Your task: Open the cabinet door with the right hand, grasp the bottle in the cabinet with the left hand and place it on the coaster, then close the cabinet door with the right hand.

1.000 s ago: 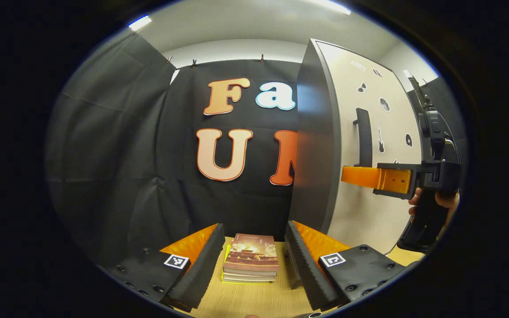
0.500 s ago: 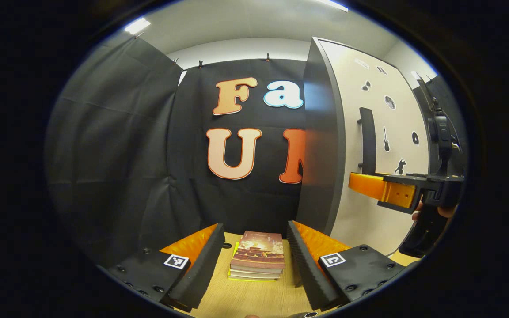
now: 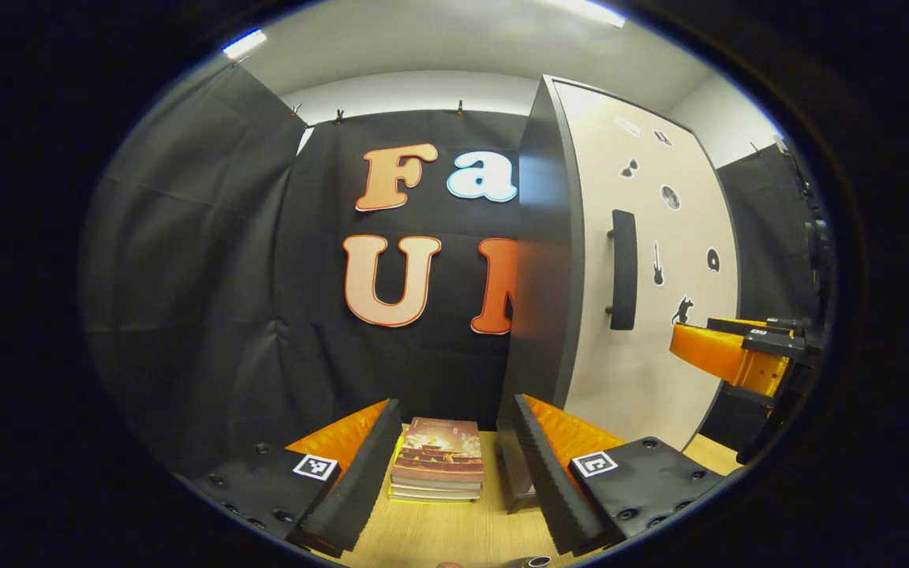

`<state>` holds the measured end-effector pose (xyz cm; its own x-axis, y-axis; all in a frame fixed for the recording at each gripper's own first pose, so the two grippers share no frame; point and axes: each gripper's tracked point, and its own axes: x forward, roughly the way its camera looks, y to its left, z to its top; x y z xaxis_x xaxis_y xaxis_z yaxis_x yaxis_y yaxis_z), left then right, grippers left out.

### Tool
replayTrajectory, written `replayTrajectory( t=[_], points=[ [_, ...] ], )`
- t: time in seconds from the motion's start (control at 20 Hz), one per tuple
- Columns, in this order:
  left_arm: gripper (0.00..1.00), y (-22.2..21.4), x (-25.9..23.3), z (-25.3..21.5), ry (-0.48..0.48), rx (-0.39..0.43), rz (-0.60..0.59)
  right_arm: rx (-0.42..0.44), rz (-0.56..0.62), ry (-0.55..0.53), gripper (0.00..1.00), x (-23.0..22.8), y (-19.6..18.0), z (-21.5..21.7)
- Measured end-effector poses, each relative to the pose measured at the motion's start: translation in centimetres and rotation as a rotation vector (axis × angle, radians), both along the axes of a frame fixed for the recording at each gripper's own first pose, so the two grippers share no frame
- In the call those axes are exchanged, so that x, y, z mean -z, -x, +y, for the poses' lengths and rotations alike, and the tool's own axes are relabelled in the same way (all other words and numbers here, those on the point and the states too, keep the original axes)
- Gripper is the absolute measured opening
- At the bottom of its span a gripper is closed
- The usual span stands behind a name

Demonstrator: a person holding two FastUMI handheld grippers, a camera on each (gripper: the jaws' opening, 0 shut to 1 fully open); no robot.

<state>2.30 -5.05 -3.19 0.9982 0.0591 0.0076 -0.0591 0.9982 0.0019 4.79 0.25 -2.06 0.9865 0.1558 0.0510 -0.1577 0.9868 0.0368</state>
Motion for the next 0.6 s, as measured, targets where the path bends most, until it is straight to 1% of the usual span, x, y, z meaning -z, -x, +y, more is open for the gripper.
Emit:
replayTrajectory(
  t=[0.25, 0.45, 0.6],
  points=[
    [0.92, 1.2, -0.9, -0.1, -0.028, 0.049, 0.001, 0.11, 0.012, -0.02, 0.92, 0.9, 5.0, -2.2],
    [0.92, 2.3, -1.7, -0.3, -0.021, 0.08, -0.014, 0.191, 0.025, 0.027, 0.92, 1.5, 9.7, -4.1],
    [0.92, 3.5, -2.1, -0.6, 0.003, 0.076, -0.011, 0.212, 0.021, 0.053, 0.92, 1.0, 11.9, -5.2]
  ],
)
